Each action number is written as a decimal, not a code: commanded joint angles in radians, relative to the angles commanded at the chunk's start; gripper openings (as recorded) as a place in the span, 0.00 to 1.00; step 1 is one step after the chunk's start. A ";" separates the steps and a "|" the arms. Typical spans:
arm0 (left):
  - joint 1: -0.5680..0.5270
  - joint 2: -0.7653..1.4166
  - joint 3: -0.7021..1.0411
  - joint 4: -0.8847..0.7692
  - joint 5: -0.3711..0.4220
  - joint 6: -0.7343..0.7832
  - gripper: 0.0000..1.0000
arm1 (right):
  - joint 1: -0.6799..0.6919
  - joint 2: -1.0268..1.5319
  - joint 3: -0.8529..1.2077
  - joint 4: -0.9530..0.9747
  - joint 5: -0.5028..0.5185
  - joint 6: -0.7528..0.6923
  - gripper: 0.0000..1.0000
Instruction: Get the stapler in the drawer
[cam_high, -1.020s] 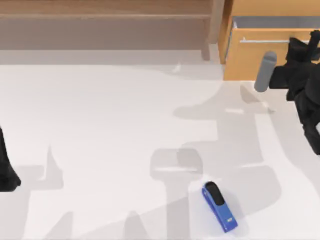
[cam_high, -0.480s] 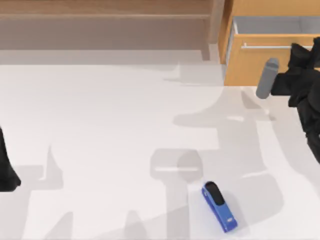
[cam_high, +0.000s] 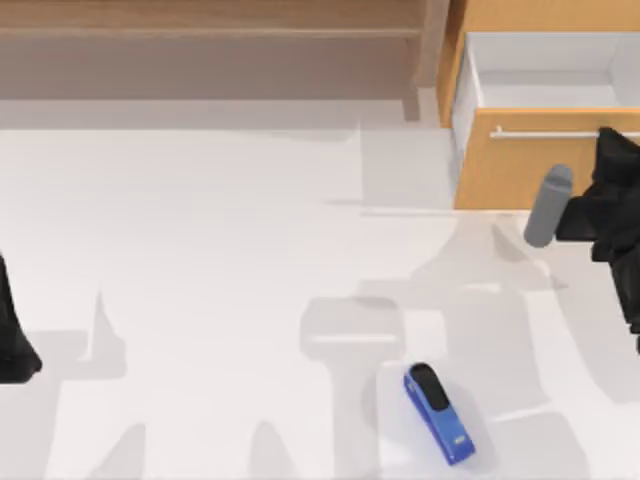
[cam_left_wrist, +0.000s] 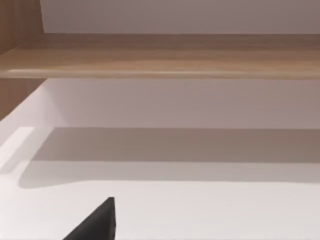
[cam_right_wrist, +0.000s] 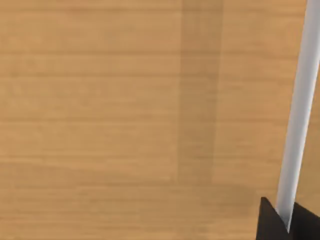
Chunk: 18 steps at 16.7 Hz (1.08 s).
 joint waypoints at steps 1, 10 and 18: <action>0.000 0.000 0.000 0.000 0.000 0.000 1.00 | 0.001 -0.002 -0.005 0.004 0.001 -0.001 0.00; 0.000 0.000 0.000 0.000 0.000 0.000 1.00 | 0.024 -0.035 -0.121 0.094 0.040 0.000 0.00; 0.000 0.000 0.000 0.000 0.000 0.000 1.00 | 0.066 -0.066 -0.248 0.180 0.071 0.000 0.00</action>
